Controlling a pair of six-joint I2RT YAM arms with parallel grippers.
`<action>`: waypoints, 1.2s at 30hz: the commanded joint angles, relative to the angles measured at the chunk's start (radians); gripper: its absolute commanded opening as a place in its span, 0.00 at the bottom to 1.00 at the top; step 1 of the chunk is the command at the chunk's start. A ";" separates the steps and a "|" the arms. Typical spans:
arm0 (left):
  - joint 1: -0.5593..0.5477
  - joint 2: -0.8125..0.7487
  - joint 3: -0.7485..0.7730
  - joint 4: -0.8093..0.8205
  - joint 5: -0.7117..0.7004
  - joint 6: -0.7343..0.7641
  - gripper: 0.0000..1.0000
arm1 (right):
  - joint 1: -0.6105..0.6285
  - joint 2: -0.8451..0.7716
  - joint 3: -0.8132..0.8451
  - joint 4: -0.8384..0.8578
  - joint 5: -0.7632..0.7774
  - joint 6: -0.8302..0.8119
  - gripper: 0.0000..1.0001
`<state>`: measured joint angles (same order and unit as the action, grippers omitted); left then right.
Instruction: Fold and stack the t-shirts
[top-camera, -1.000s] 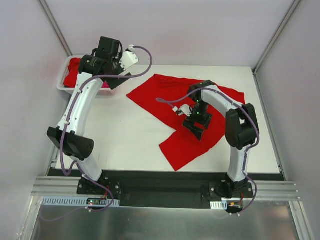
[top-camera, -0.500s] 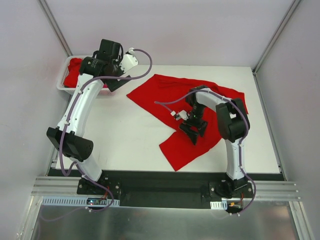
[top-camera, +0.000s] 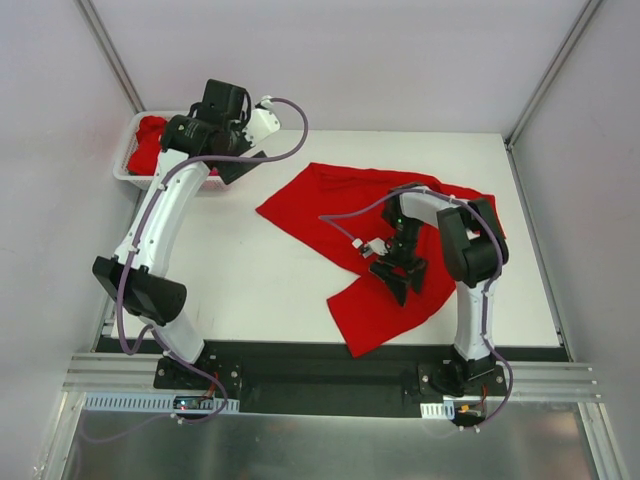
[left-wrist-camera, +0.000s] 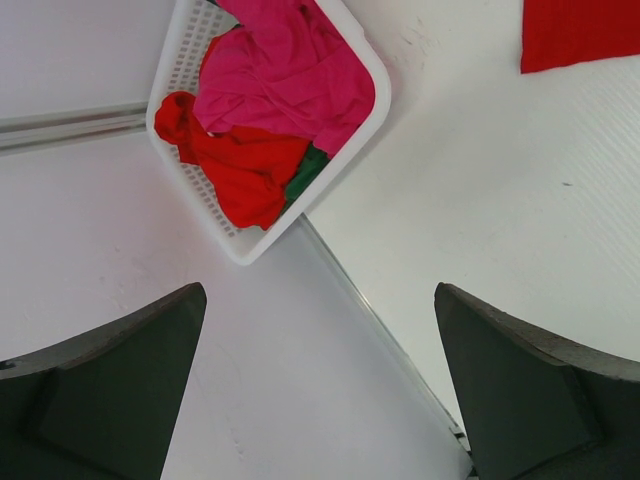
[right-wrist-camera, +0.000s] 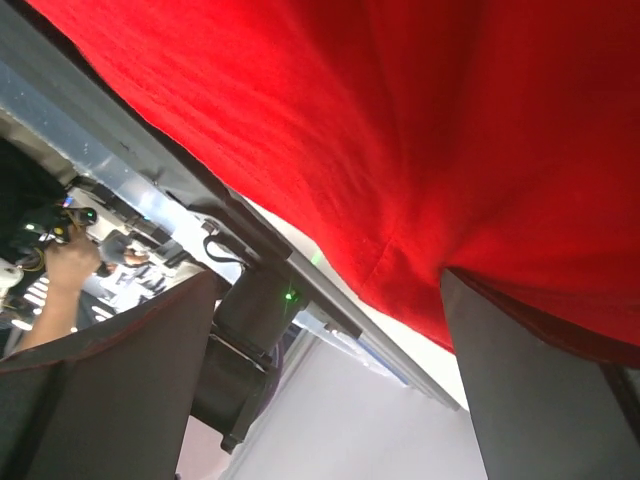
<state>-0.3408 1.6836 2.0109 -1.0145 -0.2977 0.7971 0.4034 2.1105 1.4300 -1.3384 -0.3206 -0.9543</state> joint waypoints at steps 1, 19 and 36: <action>-0.006 -0.053 -0.003 0.002 -0.015 -0.026 0.99 | -0.055 -0.076 -0.055 -0.123 0.035 -0.050 0.99; -0.014 0.050 0.049 0.002 0.106 -0.076 0.99 | -0.221 -0.119 0.168 -0.312 0.065 -0.067 1.00; -0.013 0.556 0.012 0.080 0.264 -0.026 0.98 | -0.282 -0.363 0.398 -0.320 0.261 -0.058 1.00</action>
<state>-0.3416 2.2036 1.9987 -0.9672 -0.0647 0.7483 0.1589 1.8744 1.7523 -1.3136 -0.1108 -1.0218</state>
